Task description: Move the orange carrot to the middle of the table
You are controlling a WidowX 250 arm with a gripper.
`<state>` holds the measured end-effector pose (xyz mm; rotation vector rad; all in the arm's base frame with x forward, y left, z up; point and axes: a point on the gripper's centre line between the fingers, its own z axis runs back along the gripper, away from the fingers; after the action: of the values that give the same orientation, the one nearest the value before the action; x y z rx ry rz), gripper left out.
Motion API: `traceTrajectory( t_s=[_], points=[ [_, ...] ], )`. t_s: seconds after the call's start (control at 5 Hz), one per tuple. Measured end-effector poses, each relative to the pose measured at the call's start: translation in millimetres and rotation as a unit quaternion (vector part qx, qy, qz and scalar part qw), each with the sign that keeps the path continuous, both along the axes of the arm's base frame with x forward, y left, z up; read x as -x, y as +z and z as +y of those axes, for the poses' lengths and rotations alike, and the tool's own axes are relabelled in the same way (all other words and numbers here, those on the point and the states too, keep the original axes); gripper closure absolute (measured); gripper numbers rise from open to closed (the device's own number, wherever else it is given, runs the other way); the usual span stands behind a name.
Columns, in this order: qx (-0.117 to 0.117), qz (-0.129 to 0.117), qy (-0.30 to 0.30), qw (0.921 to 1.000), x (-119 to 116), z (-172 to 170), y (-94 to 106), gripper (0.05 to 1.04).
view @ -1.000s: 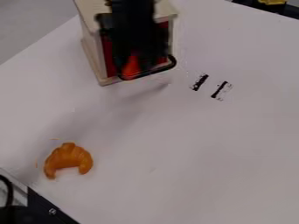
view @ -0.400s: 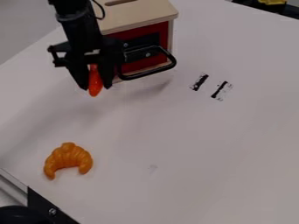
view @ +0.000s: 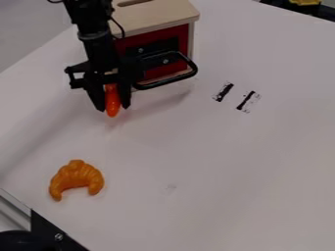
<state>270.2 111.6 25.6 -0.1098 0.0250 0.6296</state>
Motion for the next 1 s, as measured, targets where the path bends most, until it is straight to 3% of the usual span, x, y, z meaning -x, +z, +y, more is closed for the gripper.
traceTrajectory(
  t_s=[0.2, 0.4, 0.6, 0.8, 1.0],
  points=[
    [0.013, 0.021, 0.001, 0.9997, 1.5, -5.2, -14.7, 0.579],
    [0.019, 0.019, 0.003, 0.9996, 0.8, -10.8, -20.2, 0.579],
    [0.021, 0.014, -0.004, 0.9997, 1.0, -12.2, -21.3, 0.5],
    [0.019, 0.016, -0.002, 0.9997, 3.1, -11.7, -22.3, 0.235],
    [0.013, 0.021, -0.008, 0.9997, 5.1, -10.7, -19.3, 0.102]
  ],
)
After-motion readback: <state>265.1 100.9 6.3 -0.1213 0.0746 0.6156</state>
